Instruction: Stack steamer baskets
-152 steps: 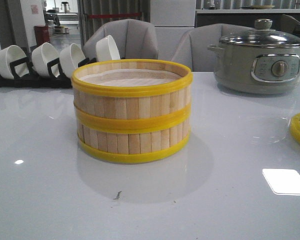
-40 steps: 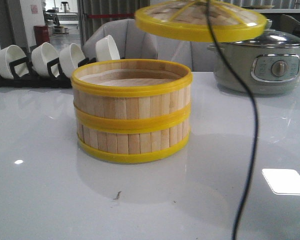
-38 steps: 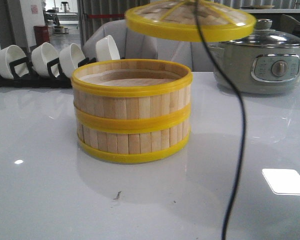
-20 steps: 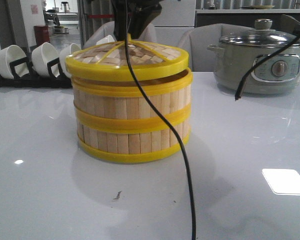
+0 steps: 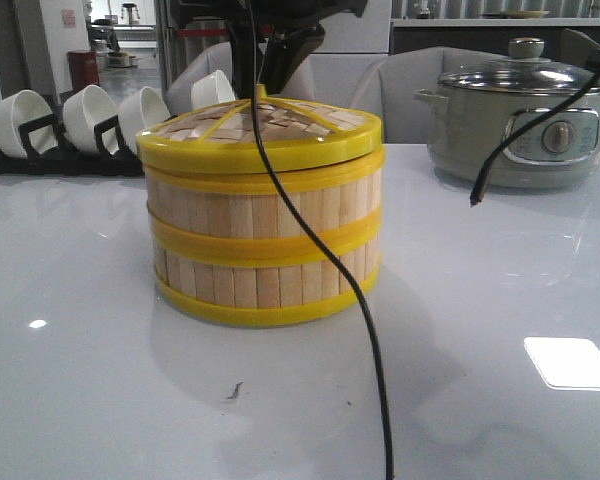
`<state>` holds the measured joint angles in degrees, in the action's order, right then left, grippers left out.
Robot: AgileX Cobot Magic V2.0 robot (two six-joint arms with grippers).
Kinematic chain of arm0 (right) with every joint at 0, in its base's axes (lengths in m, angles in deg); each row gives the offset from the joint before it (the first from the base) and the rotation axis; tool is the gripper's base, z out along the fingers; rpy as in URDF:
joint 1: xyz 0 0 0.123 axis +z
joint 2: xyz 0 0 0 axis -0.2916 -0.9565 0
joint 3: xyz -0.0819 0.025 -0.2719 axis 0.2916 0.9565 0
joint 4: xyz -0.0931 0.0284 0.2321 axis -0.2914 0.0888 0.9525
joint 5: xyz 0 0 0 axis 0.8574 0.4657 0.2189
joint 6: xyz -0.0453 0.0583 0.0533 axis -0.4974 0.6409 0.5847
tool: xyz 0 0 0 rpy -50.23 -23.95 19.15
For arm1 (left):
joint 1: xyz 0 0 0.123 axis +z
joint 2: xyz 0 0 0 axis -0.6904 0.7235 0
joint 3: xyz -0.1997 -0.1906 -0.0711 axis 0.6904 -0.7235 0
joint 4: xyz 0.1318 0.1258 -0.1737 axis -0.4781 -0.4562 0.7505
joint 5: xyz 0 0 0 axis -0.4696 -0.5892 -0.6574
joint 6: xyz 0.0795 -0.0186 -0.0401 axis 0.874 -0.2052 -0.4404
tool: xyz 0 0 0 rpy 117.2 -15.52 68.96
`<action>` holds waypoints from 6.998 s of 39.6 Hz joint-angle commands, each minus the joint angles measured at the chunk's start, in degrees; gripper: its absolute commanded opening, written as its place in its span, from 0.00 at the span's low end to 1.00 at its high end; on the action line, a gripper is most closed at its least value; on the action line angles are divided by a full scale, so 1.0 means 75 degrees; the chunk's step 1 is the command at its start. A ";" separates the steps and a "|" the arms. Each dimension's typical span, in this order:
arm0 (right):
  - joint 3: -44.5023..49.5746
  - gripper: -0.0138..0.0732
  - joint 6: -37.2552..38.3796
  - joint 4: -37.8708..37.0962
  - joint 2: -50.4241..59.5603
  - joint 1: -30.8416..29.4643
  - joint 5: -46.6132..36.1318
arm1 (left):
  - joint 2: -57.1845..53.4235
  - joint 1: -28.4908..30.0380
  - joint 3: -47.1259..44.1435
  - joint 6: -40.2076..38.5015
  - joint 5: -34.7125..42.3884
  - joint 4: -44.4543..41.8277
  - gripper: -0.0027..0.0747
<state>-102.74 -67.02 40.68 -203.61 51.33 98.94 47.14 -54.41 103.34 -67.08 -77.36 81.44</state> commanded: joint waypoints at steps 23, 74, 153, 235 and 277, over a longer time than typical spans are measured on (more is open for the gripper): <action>-0.0284 0.22 -0.0038 -0.0162 0.0494 -0.0015 0.0120 | 0.0025 0.0027 0.0205 -0.0068 0.0574 0.0025 0.15; -0.0287 0.59 0.0037 -0.0162 0.0685 -0.0024 -0.0360 | 0.0025 0.0027 0.0205 -0.0068 0.0574 0.0025 0.15; 1.4514 0.59 0.0045 -0.0356 1.4120 -0.5318 -0.8263 | 0.0025 0.0027 0.0205 -0.0068 0.0574 0.0025 0.15; 1.5312 0.24 0.0045 -0.0356 1.4589 -0.5318 -0.8509 | 0.0025 0.0027 0.0205 -0.0068 0.0574 0.0025 0.15; 1.5312 0.24 0.0045 -0.0356 1.4589 -0.5318 -0.8509 | -0.3045 0.0578 -0.3719 -0.0068 0.3768 -0.0122 0.15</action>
<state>13.83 -66.66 38.58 -93.70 11.85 39.96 25.19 -50.68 75.42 -67.08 -53.08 79.52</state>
